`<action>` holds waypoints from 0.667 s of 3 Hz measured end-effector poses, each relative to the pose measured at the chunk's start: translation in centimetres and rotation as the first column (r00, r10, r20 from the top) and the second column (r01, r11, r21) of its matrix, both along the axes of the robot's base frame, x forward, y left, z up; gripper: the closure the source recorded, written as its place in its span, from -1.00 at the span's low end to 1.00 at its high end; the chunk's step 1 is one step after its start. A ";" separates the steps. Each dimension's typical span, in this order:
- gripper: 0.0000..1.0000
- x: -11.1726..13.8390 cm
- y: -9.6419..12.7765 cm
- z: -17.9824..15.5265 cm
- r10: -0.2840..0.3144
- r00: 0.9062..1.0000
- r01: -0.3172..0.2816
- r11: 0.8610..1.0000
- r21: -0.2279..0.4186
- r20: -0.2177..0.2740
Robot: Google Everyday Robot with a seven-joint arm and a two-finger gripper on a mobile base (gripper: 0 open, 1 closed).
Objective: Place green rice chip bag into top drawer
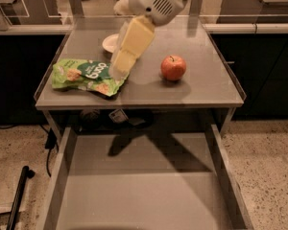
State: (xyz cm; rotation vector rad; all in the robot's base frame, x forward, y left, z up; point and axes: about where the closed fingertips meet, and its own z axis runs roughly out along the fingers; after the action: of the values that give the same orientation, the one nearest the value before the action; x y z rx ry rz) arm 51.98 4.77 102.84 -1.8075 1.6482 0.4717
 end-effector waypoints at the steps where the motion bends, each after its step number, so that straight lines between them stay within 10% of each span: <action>1: -1.00 -3.6 1.0 -4.2 0.025 0.997 -0.028 0.999 -0.045 -0.068; 2: -1.00 -3.9 1.4 -4.0 0.030 0.998 -0.033 0.998 -0.052 -0.055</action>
Offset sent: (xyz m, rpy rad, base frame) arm -0.0273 0.0082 -0.0265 -0.0263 0.0428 0.0183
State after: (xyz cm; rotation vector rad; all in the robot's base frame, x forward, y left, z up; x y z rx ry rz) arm 48.08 6.13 98.79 -1.8765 1.6858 0.4992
